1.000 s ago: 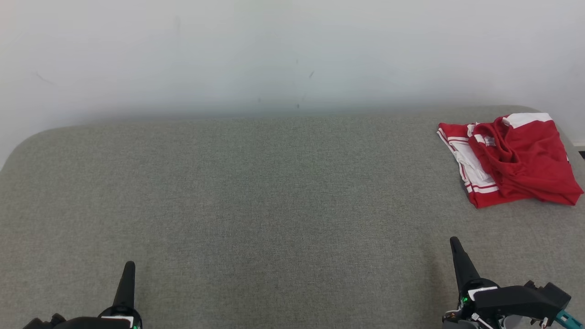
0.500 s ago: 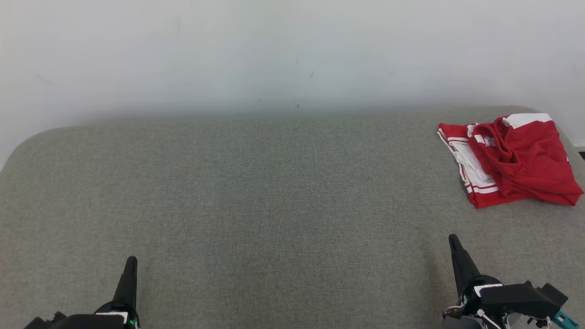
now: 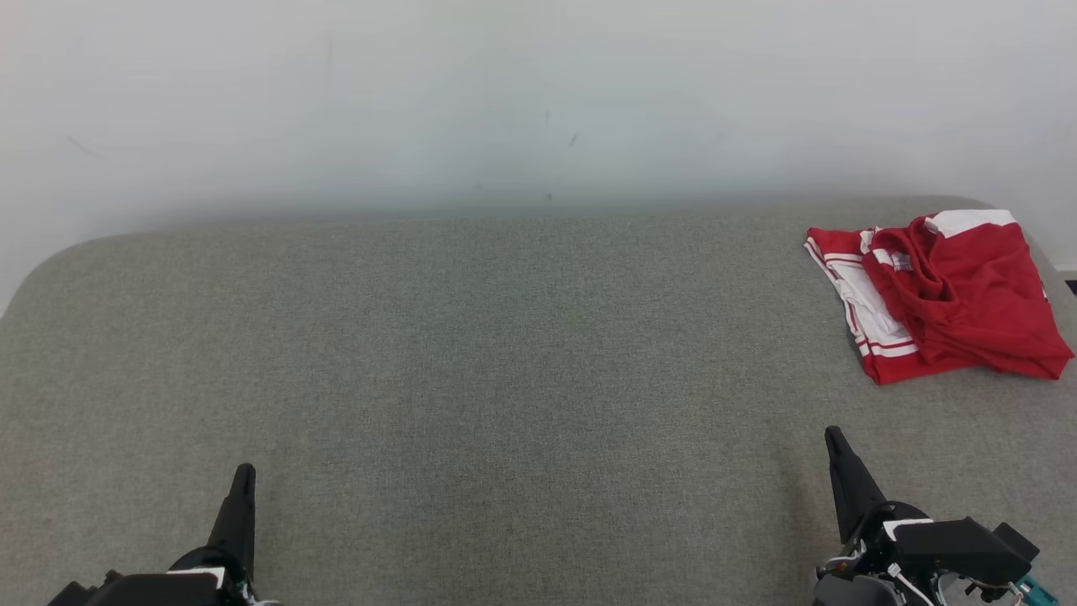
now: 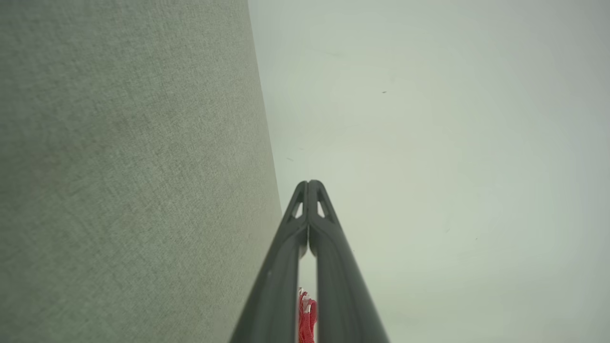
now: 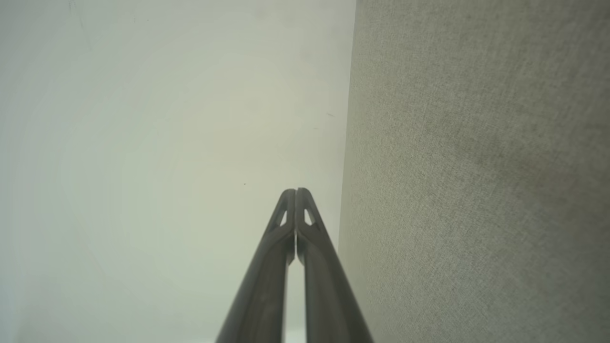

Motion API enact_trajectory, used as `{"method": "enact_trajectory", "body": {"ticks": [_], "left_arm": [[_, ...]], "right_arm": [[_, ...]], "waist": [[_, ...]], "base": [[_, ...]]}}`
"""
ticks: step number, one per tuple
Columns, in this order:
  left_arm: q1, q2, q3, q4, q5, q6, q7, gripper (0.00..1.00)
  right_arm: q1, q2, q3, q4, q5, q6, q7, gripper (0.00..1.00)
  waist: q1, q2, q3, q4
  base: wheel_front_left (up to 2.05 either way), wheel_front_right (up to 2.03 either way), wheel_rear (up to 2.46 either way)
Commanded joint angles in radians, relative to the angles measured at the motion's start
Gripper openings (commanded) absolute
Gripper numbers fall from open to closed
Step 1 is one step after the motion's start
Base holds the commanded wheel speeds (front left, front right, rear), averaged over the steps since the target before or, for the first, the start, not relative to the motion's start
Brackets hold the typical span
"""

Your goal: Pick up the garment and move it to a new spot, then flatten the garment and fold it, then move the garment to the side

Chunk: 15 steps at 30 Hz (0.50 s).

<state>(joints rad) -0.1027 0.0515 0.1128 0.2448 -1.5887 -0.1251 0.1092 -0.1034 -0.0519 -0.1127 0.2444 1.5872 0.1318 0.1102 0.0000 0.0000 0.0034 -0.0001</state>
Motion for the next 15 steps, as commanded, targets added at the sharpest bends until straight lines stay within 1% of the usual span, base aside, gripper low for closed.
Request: {"method": "enact_trajectory", "body": {"ticks": [1,3,15], "left_arm": [[-0.010,-0.002,0.003,0.002,-0.017,-0.009,0.006,0.00],[-0.012,-0.002,0.003,0.003,-0.030,-0.008,0.009,0.00],[-0.011,-0.002,0.003,0.002,-0.026,-0.008,0.007,0.00]], "right_arm": [[-0.008,0.003,-0.002,0.000,0.021,-0.002,0.005,0.00],[-0.009,0.003,-0.003,0.001,0.031,-0.002,0.007,0.00],[-0.009,0.003,-0.002,0.001,0.026,-0.002,0.007,0.00]], "waist": [[0.0000,0.0000,0.000,0.000],[0.0000,0.0000,0.000,0.000],[0.0000,0.0000,0.000,0.000]], "base": [[0.00,0.00,0.00],[0.00,0.00,0.00],[0.00,0.00,0.00]]}}
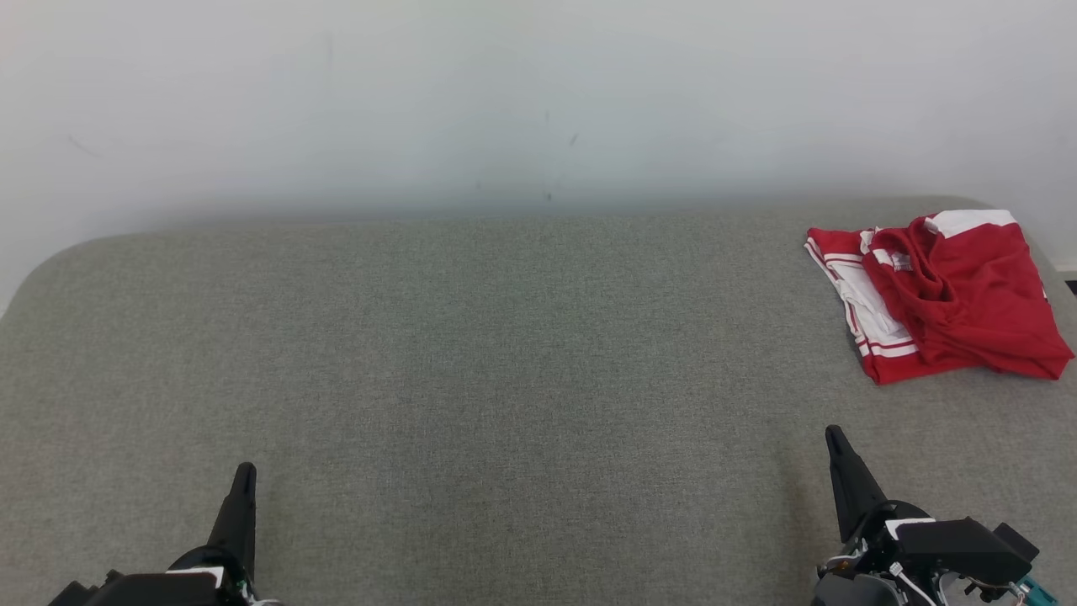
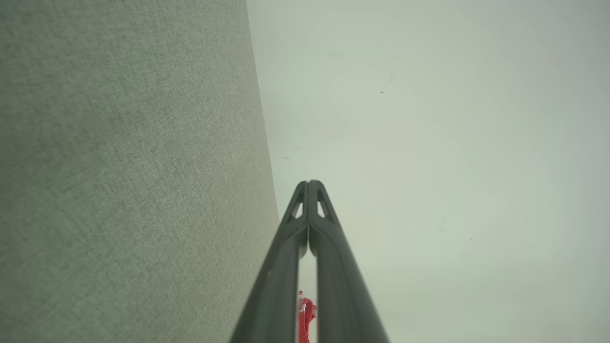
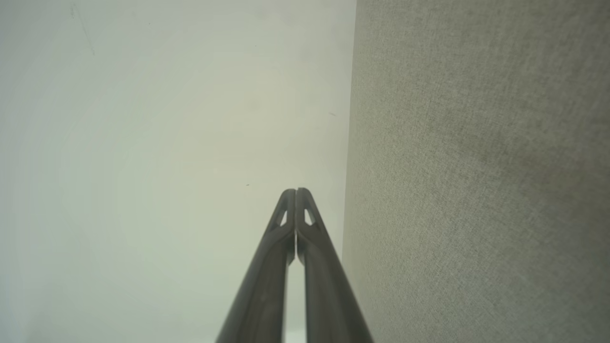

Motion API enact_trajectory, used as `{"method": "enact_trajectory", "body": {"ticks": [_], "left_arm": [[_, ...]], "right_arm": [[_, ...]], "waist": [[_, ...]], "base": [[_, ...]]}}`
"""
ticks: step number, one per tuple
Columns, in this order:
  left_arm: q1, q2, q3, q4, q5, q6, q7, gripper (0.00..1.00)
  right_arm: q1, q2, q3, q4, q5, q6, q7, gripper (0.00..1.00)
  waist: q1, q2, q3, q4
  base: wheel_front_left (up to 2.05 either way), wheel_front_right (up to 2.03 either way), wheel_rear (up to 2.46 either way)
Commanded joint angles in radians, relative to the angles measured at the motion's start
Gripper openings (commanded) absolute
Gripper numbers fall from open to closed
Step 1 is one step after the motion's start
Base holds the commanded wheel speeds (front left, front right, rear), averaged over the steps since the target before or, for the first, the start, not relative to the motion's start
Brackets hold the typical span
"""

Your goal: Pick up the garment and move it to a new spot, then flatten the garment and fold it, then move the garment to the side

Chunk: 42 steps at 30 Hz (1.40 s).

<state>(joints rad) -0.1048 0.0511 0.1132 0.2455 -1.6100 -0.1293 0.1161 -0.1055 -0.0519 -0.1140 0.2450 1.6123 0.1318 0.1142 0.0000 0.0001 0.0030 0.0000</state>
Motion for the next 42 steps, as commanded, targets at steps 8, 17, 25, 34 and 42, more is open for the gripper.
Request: {"method": "enact_trajectory", "body": {"ticks": [8,17,25,34,42], "left_arm": [[-0.009,-0.002,0.003,0.001,-0.005,-0.003,0.000,0.00],[-0.009,-0.002,0.003,0.001,-0.005,-0.003,0.000,0.00],[-0.009,-0.002,0.003,0.001,-0.005,-0.003,0.000,0.00],[-0.009,-0.002,0.002,0.001,-0.005,-0.003,0.000,0.00],[-0.009,-0.002,0.002,0.001,-0.005,-0.003,0.000,0.00]], "right_arm": [[-0.006,0.003,-0.001,0.001,0.001,-0.002,0.003,0.00],[-0.006,0.003,-0.001,0.001,0.001,-0.002,0.003,0.00],[-0.006,0.003,-0.001,0.000,0.001,-0.002,0.003,0.00],[-0.006,0.003,-0.001,0.001,0.001,-0.002,0.003,0.00],[-0.006,0.003,-0.001,0.000,0.001,-0.002,0.003,0.00]], "waist": [[0.0000,-0.0001,0.000,0.000],[0.0000,-0.0001,0.000,0.000],[0.0000,-0.0001,0.000,0.000],[0.0000,-0.0001,0.000,0.000],[0.0000,-0.0001,0.000,0.000]], "base": [[0.00,0.00,0.00],[0.00,0.00,0.00],[0.00,0.00,0.00],[0.00,0.00,0.00],[0.00,0.00,0.00]]}}
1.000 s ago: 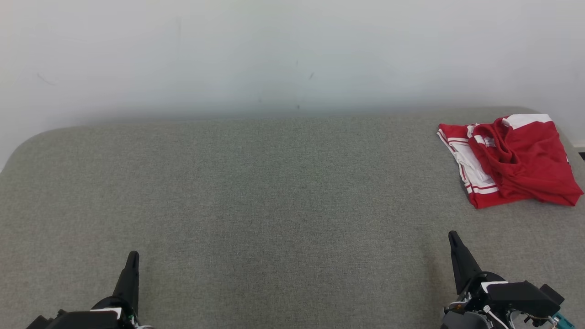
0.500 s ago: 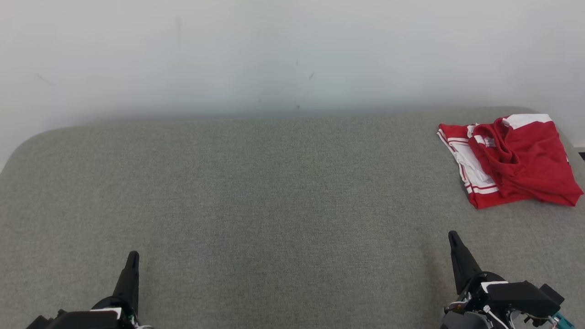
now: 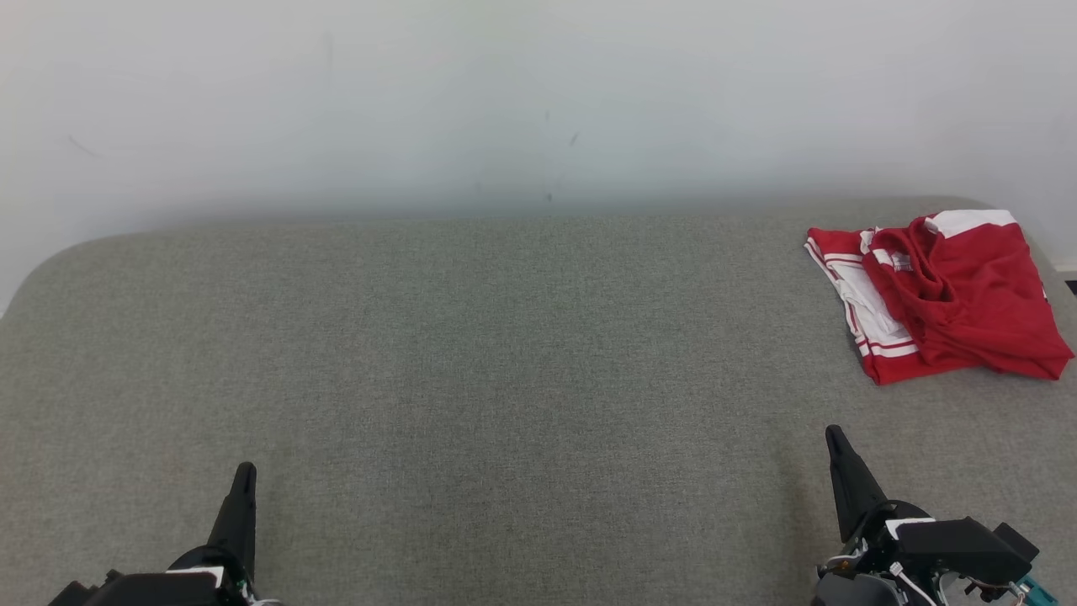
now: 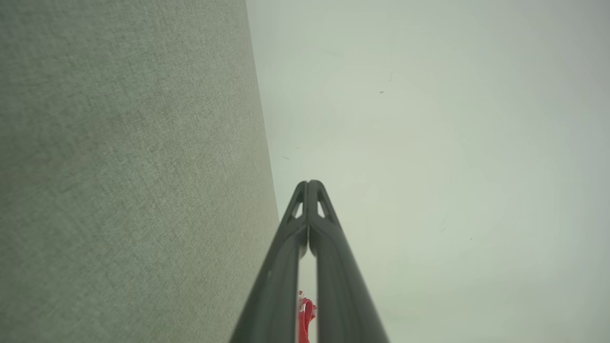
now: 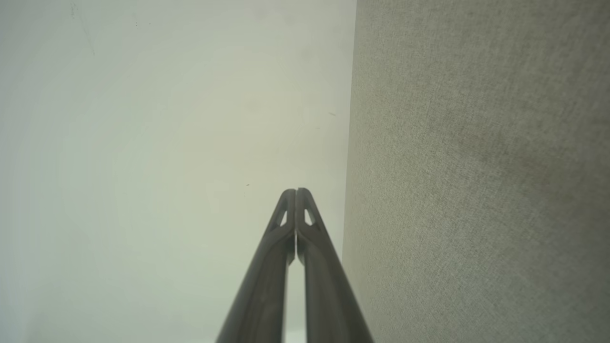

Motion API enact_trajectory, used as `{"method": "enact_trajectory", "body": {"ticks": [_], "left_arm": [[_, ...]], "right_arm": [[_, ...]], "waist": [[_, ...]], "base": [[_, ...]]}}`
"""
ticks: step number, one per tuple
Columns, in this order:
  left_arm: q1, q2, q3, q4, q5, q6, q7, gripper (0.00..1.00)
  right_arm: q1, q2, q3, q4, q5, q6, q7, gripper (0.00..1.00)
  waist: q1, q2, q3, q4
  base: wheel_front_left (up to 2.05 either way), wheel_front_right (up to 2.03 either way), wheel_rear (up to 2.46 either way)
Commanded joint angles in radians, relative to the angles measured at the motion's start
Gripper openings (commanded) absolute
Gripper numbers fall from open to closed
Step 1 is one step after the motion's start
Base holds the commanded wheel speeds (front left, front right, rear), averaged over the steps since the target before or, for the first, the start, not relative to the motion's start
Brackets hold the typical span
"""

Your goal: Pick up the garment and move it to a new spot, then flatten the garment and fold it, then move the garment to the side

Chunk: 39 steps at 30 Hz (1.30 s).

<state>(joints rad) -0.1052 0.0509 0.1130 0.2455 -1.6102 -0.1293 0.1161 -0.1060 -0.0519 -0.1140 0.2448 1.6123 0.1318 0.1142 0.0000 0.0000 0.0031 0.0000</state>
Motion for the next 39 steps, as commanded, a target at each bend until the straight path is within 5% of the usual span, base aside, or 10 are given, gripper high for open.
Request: {"method": "enact_trajectory", "body": {"ticks": [1,39], "left_arm": [[-0.008,-0.002,0.003,0.001,-0.005,-0.003,0.000,0.00],[-0.008,-0.002,0.003,0.001,-0.005,-0.003,0.000,0.00]], "right_arm": [[-0.006,0.003,-0.001,0.001,0.001,-0.002,0.003,0.00],[-0.005,0.003,0.000,0.001,0.001,-0.002,0.003,0.00]], "waist": [[0.0000,0.0000,0.000,0.000],[0.0000,0.0000,0.000,0.000]], "base": [[0.00,0.00,0.00],[0.00,0.00,0.00]]}}
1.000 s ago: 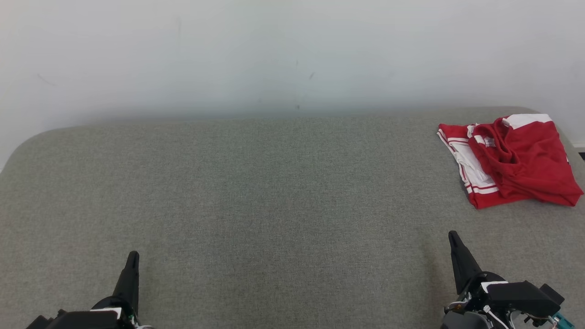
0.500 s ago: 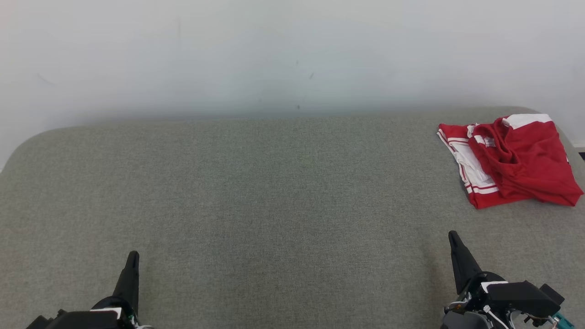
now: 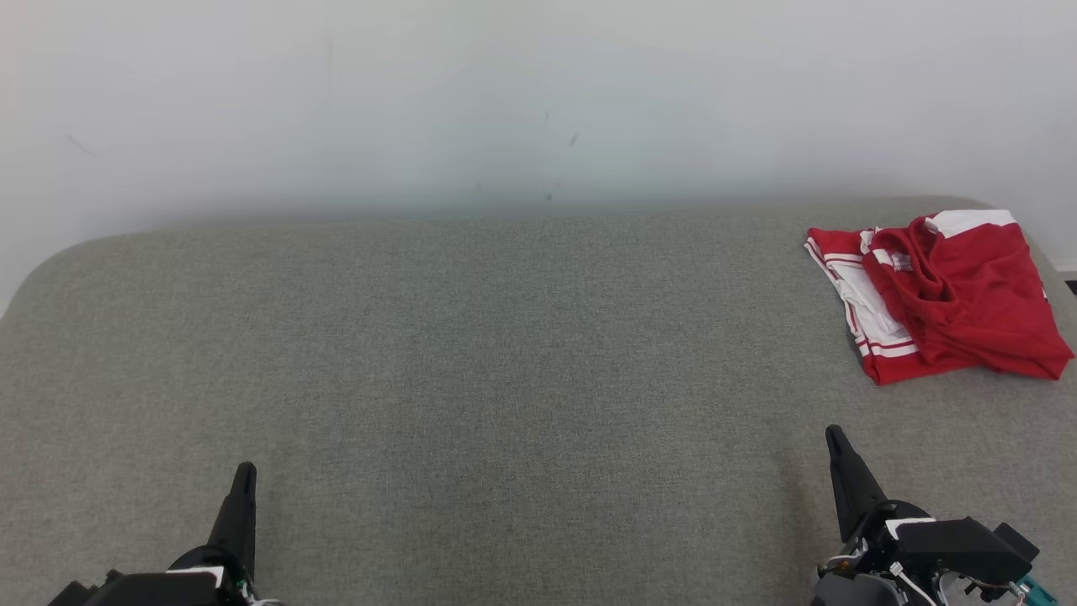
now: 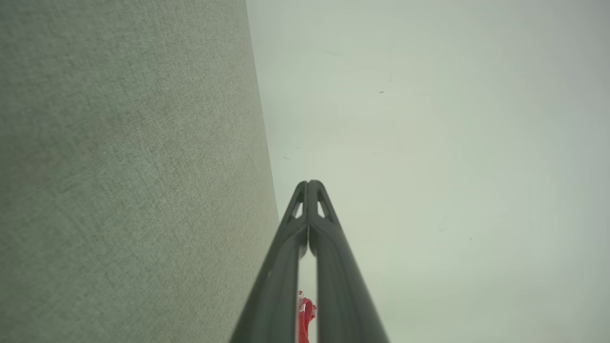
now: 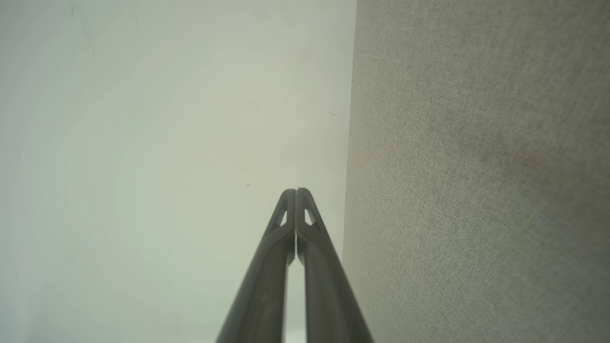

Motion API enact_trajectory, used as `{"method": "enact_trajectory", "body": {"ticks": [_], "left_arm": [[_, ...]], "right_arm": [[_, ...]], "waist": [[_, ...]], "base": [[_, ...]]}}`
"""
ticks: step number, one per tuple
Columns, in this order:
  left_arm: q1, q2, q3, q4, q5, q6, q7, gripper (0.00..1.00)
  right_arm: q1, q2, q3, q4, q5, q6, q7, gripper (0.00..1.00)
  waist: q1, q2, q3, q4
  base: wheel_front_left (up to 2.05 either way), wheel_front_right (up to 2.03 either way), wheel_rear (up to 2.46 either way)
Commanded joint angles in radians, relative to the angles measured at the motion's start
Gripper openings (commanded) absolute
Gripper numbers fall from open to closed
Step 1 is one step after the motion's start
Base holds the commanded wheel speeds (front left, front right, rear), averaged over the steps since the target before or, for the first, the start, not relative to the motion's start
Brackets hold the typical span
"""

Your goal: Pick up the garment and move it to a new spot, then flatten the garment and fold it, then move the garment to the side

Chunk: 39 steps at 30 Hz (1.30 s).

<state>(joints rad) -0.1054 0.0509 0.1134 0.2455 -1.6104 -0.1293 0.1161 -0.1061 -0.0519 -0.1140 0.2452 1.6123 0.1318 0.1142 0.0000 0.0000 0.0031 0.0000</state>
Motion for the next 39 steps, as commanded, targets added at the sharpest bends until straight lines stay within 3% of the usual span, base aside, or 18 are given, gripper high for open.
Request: {"method": "enact_trajectory", "body": {"ticks": [1,39], "left_arm": [[-0.008,-0.002,0.002,0.001,-0.005,-0.003,0.000,0.00],[-0.008,-0.002,0.002,0.001,-0.005,-0.003,0.000,0.00]], "right_arm": [[-0.005,0.003,0.000,0.000,0.001,-0.002,0.003,0.00],[-0.005,0.003,0.000,0.000,0.001,-0.002,0.003,0.00]], "waist": [[0.0000,0.0000,0.000,0.000],[0.0000,0.0000,0.000,0.000]], "base": [[0.00,0.00,0.00],[0.00,0.00,0.00]]}}
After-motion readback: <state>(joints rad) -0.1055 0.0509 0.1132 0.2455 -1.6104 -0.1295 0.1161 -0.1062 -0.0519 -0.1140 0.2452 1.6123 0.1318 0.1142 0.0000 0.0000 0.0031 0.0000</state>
